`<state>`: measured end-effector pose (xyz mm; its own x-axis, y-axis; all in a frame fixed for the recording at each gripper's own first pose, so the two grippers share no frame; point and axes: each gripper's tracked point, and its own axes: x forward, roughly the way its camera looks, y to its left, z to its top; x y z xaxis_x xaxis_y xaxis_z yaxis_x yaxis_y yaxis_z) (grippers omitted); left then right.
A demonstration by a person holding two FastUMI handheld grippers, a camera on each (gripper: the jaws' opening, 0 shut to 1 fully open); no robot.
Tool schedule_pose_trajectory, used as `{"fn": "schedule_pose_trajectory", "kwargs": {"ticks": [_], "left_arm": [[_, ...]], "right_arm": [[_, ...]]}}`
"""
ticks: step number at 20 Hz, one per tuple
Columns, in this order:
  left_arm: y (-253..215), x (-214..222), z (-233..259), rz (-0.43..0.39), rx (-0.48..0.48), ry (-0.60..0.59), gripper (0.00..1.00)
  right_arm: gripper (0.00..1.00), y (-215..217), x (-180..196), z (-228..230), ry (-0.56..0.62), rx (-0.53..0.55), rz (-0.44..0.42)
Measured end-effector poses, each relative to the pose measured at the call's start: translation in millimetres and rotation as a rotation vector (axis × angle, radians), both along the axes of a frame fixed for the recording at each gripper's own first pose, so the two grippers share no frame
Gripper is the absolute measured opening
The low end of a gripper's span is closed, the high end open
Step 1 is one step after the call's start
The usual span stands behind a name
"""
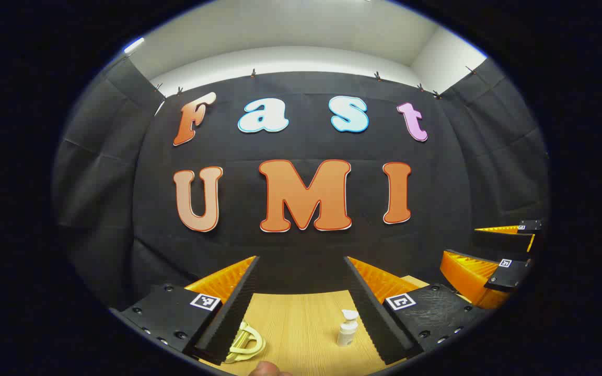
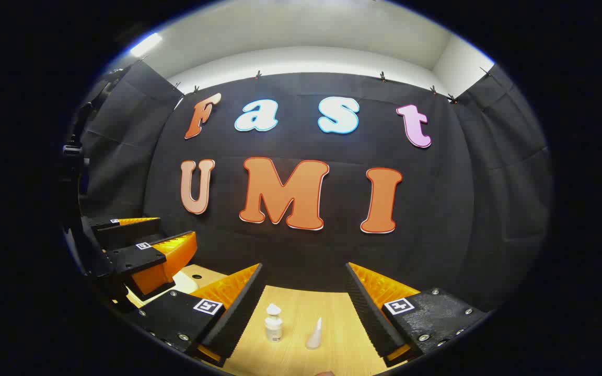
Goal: First open the suitcase, pack the skin care products into it, and then close the suitcase.
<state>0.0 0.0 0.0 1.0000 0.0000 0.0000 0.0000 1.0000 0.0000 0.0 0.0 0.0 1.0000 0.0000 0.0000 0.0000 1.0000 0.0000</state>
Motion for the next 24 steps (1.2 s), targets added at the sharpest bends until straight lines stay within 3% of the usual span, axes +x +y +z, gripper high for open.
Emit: {"fn": "schedule_pose_trajectory", "kwargs": {"ticks": [6,16,24], "left_arm": [[1,2,-6,-0.009,0.008,0.022,0.99],[32,7,-11,0.007,0.040,0.001,1.00],[60,15,-12,-0.026,0.062,-0.017,0.99]], "right_arm": [[0.96,2,1,-5,0.009,-0.011,-0.017],[0.96,18,9,-19,0.048,-0.005,-0.045],[0.97,26,18,-19,0.050,-0.022,-0.099]]}}
